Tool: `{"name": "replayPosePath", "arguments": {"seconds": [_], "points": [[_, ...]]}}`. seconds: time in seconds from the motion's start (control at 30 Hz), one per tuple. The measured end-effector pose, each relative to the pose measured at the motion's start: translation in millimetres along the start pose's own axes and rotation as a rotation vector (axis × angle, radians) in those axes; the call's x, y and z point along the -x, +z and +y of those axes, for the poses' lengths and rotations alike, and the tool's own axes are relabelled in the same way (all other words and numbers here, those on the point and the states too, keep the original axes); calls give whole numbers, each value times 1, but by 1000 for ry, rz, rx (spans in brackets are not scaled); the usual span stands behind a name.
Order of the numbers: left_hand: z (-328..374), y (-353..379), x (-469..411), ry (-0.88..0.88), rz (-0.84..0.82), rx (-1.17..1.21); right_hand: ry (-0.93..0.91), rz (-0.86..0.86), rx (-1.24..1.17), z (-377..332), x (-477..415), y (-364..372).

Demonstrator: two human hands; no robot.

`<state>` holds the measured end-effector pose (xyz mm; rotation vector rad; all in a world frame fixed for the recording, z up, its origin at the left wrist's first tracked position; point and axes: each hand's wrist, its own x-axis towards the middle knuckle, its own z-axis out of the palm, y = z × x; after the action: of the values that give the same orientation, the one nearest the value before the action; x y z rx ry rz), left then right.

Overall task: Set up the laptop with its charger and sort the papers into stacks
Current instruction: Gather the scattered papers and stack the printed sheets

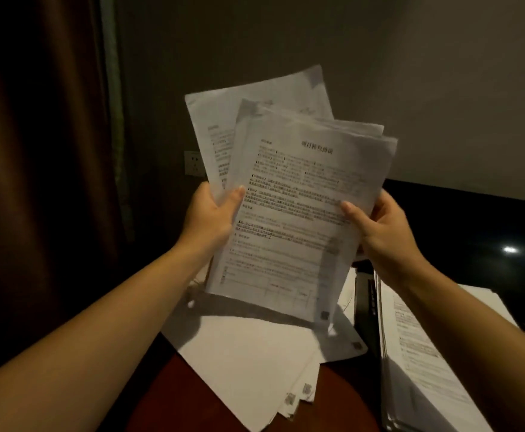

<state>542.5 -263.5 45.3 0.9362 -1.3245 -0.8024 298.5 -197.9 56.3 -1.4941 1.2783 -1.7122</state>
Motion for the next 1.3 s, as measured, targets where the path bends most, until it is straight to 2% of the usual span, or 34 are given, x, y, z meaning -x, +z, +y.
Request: {"name": "replayPosePath", "arguments": {"seconds": [0.13,0.27,0.47,0.6,0.7,0.8,1.03,1.3], "points": [[-1,0,15,-13,-98,6,12,-46,7,-3,2,4],[-37,-1,43,-55,-153,-19,92,30,88,25,23,18],[-39,2,53,-30,-102,-39,20,64,29,19,22,23],[-49,5,64,-82,-134,-35,164,-36,92,34,29,24],[-50,6,60,-109,-141,-29,157,20,138,45,36,17],[-41,16,60,-142,-170,26,135,46,130,39,40,0],[-39,77,80,-270,-196,107,181,-84,102,20,54,-63],[-24,155,113,-425,-510,158,295,102,181,19,86,-157]]}}
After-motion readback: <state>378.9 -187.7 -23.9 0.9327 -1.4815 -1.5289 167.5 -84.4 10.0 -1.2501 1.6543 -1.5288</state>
